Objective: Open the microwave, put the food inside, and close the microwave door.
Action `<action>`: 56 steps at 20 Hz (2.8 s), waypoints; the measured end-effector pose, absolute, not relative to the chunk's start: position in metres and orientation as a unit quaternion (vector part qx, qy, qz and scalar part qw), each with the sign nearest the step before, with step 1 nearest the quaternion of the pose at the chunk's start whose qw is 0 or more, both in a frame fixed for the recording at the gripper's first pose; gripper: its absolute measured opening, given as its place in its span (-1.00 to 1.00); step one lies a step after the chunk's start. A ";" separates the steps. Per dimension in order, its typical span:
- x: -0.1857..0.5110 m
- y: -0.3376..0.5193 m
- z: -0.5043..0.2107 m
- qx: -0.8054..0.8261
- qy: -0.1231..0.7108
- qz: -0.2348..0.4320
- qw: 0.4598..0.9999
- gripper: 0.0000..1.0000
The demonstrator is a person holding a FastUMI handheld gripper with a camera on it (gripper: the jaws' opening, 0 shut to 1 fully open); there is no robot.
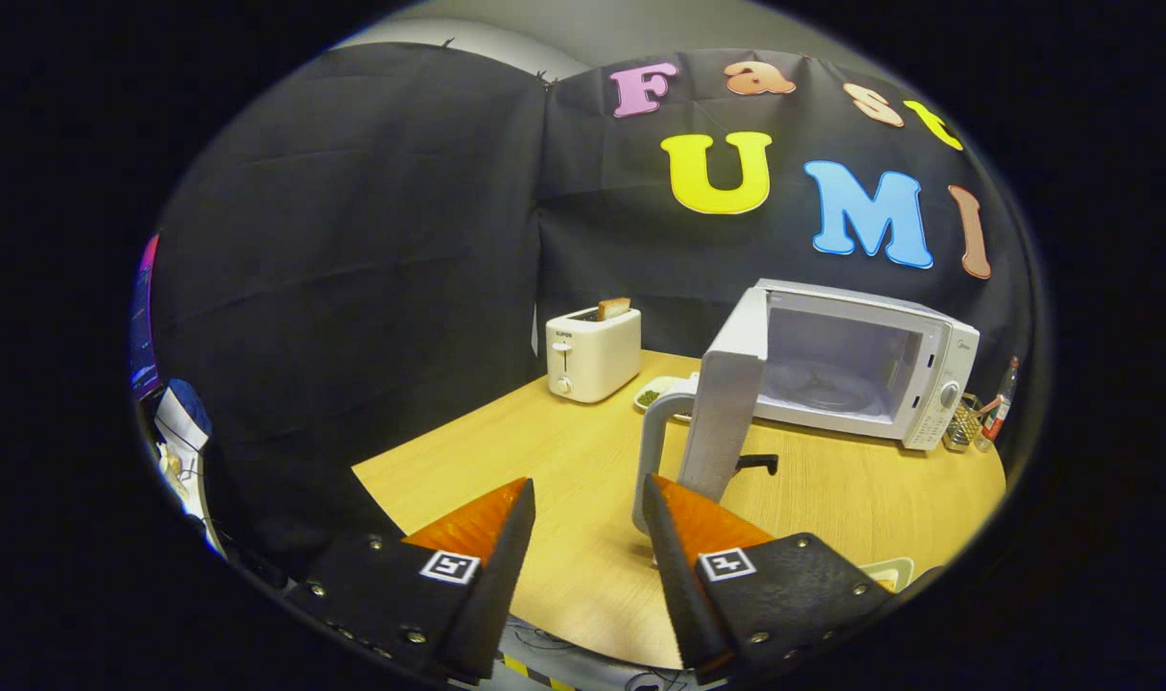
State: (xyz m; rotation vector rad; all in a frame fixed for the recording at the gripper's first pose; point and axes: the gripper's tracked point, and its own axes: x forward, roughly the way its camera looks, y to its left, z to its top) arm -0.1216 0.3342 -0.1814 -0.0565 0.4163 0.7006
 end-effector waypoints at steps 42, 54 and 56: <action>-0.098 0.068 -0.344 -0.042 0.512 0.132 0.848 0.77; -0.056 0.080 -0.298 0.063 0.481 0.129 0.865 0.52; -0.039 0.087 -0.288 0.081 0.467 0.134 0.870 0.53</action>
